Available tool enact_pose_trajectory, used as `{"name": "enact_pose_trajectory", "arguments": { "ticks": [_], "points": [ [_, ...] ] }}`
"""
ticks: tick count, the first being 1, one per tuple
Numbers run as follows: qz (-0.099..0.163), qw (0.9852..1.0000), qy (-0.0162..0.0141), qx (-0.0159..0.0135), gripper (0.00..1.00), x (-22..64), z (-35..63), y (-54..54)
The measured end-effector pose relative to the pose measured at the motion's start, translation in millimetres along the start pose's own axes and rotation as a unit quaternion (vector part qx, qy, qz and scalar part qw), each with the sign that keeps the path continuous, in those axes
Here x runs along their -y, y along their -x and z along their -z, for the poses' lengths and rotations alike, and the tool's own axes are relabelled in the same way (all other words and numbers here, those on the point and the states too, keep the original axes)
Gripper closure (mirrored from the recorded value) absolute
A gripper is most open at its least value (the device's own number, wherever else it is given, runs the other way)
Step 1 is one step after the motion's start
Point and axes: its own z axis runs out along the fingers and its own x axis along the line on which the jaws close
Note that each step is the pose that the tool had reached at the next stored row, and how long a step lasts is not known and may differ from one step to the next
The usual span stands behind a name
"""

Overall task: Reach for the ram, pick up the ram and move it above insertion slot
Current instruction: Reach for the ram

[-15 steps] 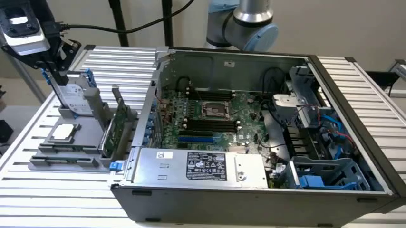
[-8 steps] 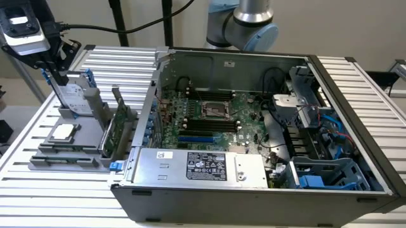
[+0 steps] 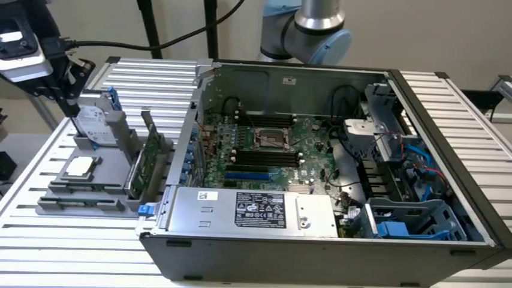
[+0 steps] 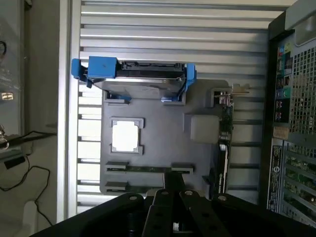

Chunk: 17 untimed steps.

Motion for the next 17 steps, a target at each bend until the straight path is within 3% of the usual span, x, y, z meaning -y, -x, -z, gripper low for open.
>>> {"name": "enact_pose_trajectory", "arguments": {
  "ticks": [12,17],
  "points": [
    [0.0,1.0,-0.0008,-0.0032,0.89,33.7,-5.6,-15.8],
    [0.0,1.0,-0.0017,-0.0036,0.89,36.0,-6.1,-18.4]
  ]
}}
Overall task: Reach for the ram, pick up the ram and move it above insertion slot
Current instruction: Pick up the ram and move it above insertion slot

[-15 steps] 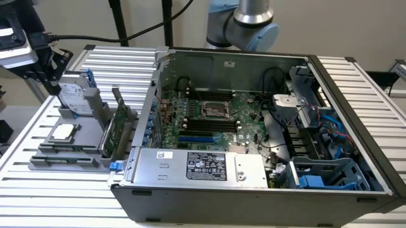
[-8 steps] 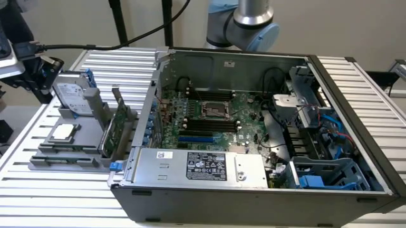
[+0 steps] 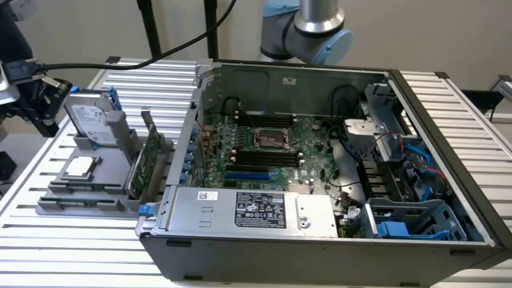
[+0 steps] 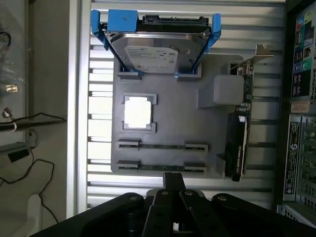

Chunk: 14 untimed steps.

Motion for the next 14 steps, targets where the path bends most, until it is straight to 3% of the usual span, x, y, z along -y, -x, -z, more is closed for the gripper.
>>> {"name": "enact_pose_trajectory", "arguments": {
  "ticks": [12,14],
  "points": [
    [0.0,1.0,0.0,0.0,0.89,0.0,0.0,0.2],
    [0.013,0.9999,-0.0001,-0.0005,0.89,0.0,0.0,0.4]
  ]
}}
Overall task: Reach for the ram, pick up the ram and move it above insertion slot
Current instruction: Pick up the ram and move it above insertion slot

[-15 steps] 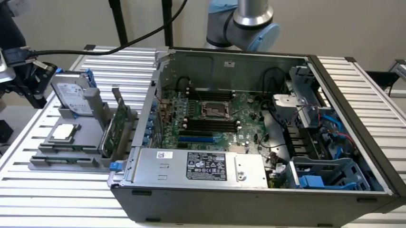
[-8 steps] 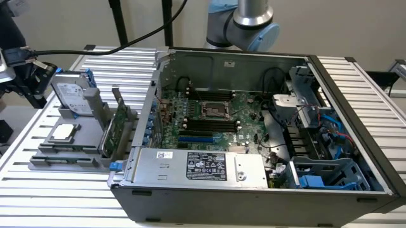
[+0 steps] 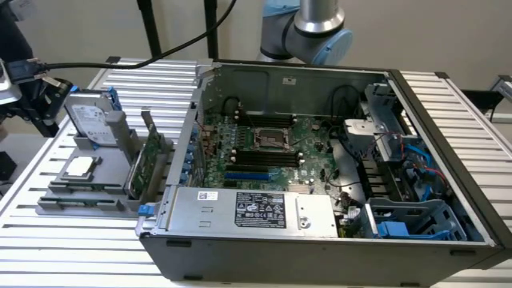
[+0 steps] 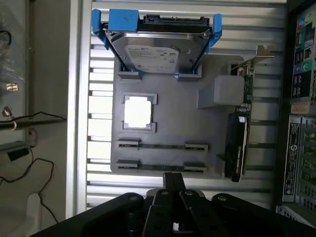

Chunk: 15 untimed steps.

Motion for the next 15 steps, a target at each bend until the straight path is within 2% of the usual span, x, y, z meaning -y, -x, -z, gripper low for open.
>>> {"name": "enact_pose_trajectory", "arguments": {
  "ticks": [3,7,11,15],
  "points": [
    [0.027,0.9996,-0.0002,-0.0009,0.89,0.0,0.0,0.1],
    [0.063,0.998,-0.0005,-0.0022,0.89,-0.1,0.0,0.1],
    [0.1,0.995,-0.0008,-0.0034,0.89,0.0,0.0,0.1],
    [0.136,0.9907,-0.0011,-0.0047,0.89,0.0,0.0,0.1]
  ]
}}
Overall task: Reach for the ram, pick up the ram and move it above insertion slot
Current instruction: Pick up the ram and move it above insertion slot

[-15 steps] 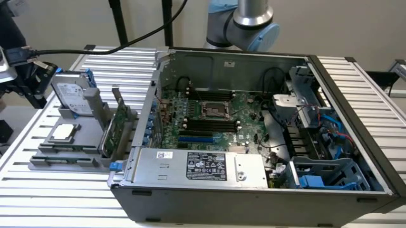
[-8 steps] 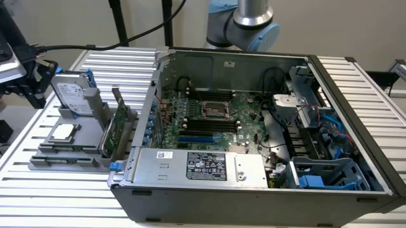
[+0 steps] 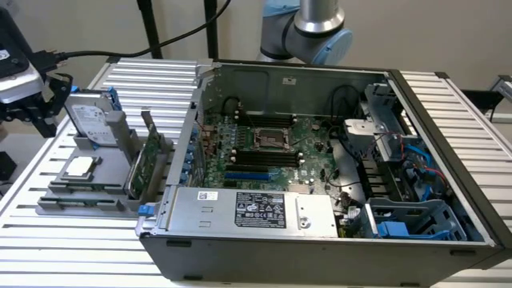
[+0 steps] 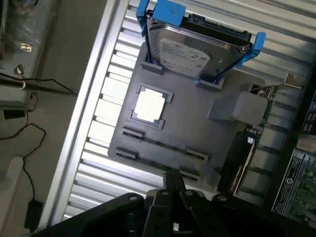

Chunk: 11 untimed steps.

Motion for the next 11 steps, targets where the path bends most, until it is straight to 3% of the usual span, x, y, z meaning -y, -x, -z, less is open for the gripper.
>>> {"name": "enact_pose_trajectory", "arguments": {
  "ticks": [6,11],
  "points": [
    [0.055,0.9985,-0.0004,-0.0019,0.89,0.0,0.0,0.0],
    [0.1,0.995,-0.0008,-0.0035,0.89,0.0,-0.1,0.0]
  ]
}}
